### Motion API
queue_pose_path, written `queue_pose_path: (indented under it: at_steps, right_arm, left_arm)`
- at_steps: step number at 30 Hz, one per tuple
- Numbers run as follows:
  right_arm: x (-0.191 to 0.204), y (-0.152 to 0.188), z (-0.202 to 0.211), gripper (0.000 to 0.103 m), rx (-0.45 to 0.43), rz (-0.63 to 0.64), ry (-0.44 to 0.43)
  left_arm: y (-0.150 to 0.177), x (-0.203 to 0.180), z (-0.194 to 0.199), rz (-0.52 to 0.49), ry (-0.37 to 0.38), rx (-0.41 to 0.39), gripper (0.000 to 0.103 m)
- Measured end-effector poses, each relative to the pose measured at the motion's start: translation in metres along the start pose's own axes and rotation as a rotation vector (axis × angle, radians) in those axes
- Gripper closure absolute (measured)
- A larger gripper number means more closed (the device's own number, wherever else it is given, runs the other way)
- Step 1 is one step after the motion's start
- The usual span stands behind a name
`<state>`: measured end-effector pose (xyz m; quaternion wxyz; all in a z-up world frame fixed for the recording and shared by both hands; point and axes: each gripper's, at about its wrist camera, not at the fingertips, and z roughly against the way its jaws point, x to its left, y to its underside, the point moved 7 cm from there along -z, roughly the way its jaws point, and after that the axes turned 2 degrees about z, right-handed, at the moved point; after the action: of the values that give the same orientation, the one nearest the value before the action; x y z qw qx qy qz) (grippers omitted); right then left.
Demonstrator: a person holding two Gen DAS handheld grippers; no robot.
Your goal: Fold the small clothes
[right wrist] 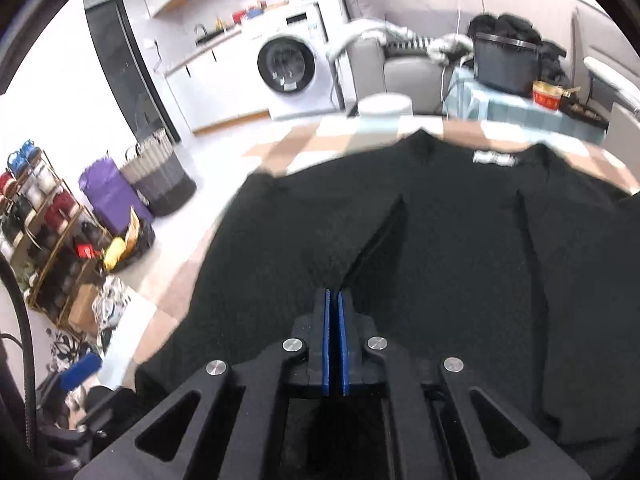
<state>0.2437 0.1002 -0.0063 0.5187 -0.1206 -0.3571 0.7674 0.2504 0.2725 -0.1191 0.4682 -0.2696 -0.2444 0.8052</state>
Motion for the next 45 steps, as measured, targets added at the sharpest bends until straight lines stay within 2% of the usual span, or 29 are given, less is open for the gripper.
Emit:
queue_pose_path:
  at_steps: [2, 6, 8, 12, 20, 22, 23, 25, 31, 38, 40, 43, 45]
  right_arm:
    - [-0.006, -0.003, 0.006, 0.099, -0.019, -0.012, 0.026]
    - [-0.025, 0.009, -0.004, 0.099, 0.073, -0.056, 0.083]
    - [-0.029, 0.017, -0.010, 0.098, 0.113, -0.077, 0.074]
    - [-0.032, 0.018, -0.005, 0.094, 0.102, -0.092, 0.050]
    - [-0.038, 0.022, 0.012, 0.092, 0.125, -0.071, 0.033]
    - [-0.049, 0.024, 0.024, 0.084, 0.121, -0.078, 0.050]
    - [-0.061, 0.025, 0.031, 0.077, 0.122, -0.085, 0.069]
    - [-0.086, 0.026, 0.046, 0.072, 0.108, -0.109, 0.110]
    - [-0.169, 0.042, 0.088, 0.071, 0.114, -0.202, 0.258]
    - [-0.232, 0.070, 0.130, 0.071, 0.142, -0.203, 0.369]
    - [-0.243, 0.077, 0.137, 0.071, 0.147, -0.211, 0.377]
    - [-0.247, 0.087, 0.143, 0.070, 0.169, -0.186, 0.341]
    - [-0.245, 0.091, 0.142, 0.058, 0.180, -0.147, 0.318]
  left_arm:
    - [0.000, 0.000, 0.000, -0.001, 0.003, 0.000, 0.001]
    - [0.001, 0.001, -0.003, -0.002, 0.000, -0.003, 0.001]
    - [0.002, 0.001, -0.004, -0.001, 0.001, 0.001, 0.001]
    - [0.004, 0.004, -0.006, 0.001, -0.007, 0.009, 0.001]
    - [0.003, 0.005, -0.007, 0.002, -0.018, 0.008, 0.001]
    - [0.003, 0.004, -0.007, -0.002, -0.009, 0.005, 0.001]
    - [0.002, 0.003, -0.007, -0.006, -0.007, 0.001, 0.001]
    - [0.001, 0.002, -0.007, -0.009, -0.006, -0.007, 0.001]
    - [0.002, -0.005, -0.011, -0.027, -0.007, 0.004, 0.001]
    - [0.000, -0.012, -0.011, -0.048, -0.016, 0.004, 0.001]
    - [0.001, -0.012, -0.011, -0.048, -0.017, 0.006, 0.001]
    - [0.002, -0.016, -0.012, -0.058, -0.016, 0.012, 0.001]
    - [0.003, -0.019, -0.012, -0.067, -0.018, 0.012, 0.001]
